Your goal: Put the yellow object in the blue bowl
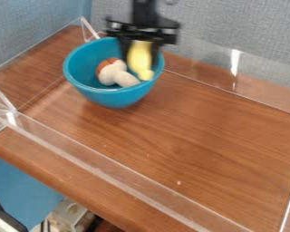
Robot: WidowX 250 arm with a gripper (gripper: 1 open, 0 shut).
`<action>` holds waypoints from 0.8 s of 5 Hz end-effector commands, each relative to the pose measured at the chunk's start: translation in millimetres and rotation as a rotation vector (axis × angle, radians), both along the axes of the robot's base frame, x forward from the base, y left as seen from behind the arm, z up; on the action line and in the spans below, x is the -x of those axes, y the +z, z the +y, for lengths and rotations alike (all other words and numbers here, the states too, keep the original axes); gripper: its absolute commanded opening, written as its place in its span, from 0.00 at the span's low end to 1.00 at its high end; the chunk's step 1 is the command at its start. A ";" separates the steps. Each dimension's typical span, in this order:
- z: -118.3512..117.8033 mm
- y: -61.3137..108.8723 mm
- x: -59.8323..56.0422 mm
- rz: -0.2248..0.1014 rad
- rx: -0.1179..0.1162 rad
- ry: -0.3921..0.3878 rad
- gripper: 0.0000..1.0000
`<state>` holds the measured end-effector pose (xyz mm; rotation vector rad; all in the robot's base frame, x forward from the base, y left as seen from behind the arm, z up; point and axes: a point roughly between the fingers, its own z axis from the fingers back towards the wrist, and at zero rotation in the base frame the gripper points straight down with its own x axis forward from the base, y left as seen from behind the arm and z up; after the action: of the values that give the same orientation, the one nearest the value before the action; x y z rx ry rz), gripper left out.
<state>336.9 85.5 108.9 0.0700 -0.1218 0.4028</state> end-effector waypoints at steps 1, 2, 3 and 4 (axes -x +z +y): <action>22.6 15.6 -6.4 -0.069 -0.004 -0.061 0.00; 31.8 13.7 -2.4 -0.064 -0.005 0.003 1.00; 36.7 23.2 4.1 -0.076 0.004 0.062 0.00; 32.9 17.8 0.5 -0.083 0.011 0.088 0.00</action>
<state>331.7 117.3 104.8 0.0432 -0.1306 0.4968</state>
